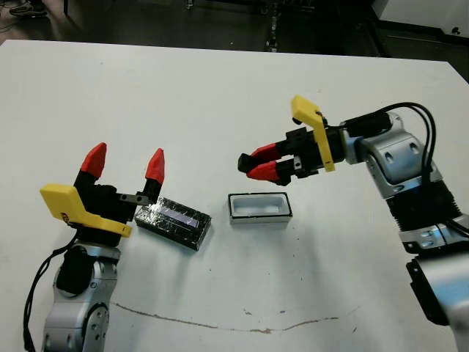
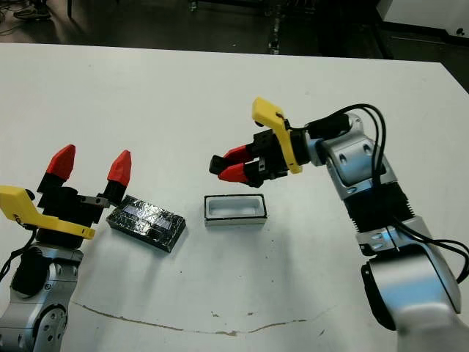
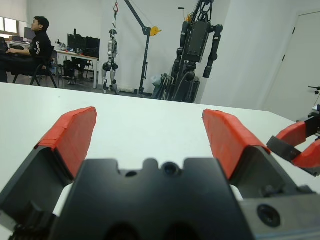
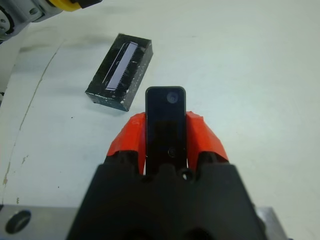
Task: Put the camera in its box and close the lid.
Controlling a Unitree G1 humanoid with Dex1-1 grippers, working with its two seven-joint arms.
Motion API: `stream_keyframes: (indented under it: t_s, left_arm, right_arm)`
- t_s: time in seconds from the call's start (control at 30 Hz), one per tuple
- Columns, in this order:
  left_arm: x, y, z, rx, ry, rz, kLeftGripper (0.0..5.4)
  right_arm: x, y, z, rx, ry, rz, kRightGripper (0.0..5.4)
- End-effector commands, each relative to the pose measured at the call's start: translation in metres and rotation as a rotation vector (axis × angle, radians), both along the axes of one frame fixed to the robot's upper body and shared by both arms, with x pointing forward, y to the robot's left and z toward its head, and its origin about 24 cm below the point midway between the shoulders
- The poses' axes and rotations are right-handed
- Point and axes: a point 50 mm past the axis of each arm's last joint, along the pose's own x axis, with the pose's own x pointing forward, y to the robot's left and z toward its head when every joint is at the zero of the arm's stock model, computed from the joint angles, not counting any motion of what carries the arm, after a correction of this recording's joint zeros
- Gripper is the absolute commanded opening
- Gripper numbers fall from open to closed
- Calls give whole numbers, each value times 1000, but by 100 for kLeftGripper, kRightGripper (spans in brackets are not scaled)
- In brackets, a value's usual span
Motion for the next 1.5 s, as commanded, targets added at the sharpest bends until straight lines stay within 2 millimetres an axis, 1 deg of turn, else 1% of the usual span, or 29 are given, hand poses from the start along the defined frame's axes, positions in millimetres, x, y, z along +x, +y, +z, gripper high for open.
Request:
stream_keyframes:
  t_s: [0.03, 0.43, 0.77, 0.87, 1.5]
  left_arm:
    - [-2, 1, -3, 5, 19, 8, 540]
    - [-2, 0, -4, 0, 22, 15, 540]
    - [-2, 0, -5, 2, 21, 15, 540]
    - [-2, 0, -5, -2, 22, 16, 540]
    - [-3, 0, -5, 1, 27, 7, 540]
  right_arm:
    - [-2, -4, -7, -25, 5, -12, 166]
    - [-5, -4, -20, -10, 46, 10, 166]
    - [-8, -6, -29, -44, 80, -11, 166]
    - [-9, -6, -31, -65, 79, -18, 166]
    - [-9, -5, -42, -51, 64, 6, 166]
